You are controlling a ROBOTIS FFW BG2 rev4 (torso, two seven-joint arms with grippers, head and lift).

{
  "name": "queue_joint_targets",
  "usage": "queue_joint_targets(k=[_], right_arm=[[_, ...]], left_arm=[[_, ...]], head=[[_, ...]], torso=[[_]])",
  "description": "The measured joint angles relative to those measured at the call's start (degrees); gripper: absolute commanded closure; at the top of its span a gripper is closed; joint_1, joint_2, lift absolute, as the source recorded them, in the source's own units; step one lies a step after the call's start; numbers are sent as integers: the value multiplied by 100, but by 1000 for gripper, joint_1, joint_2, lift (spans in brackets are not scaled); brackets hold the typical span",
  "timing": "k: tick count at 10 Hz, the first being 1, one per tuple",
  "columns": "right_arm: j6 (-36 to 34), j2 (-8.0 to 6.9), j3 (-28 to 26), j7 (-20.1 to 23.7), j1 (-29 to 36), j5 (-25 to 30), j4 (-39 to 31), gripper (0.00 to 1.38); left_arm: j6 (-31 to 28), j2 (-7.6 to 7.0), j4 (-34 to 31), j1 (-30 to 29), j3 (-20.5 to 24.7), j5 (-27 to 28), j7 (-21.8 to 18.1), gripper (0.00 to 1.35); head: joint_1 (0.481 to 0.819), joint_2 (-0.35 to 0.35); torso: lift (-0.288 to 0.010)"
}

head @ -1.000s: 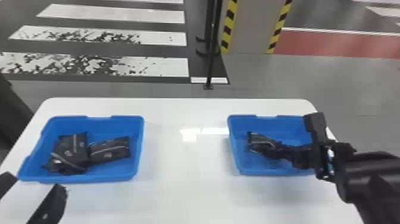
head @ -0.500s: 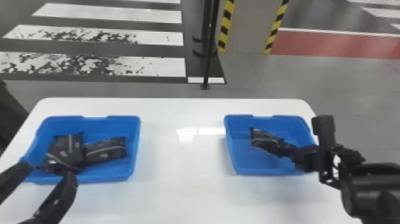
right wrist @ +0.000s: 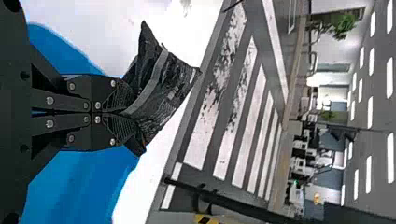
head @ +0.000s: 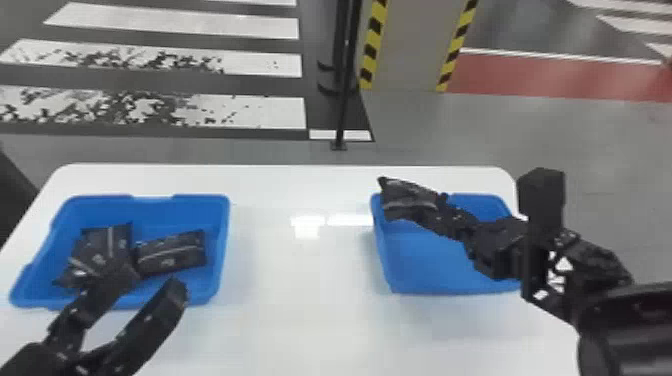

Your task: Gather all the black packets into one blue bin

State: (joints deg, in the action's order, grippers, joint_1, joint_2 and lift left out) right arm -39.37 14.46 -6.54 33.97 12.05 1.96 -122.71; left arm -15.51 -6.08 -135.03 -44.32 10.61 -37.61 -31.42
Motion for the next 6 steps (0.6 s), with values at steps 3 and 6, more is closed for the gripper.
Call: queue_joint_targets(k=[3,6], right_arm=[[0,-13,752,48,234,-246,-628,1277],[-4,24,1388,94,375,-203,-1260,1277]], left_arm=[[-398,-109,323,688,-298,-513,-12,151],[-537,-170,848,1394,-711,-749,-36,151]], head=[[695,-5],[695,44]], torso=[[-110],[-110]])
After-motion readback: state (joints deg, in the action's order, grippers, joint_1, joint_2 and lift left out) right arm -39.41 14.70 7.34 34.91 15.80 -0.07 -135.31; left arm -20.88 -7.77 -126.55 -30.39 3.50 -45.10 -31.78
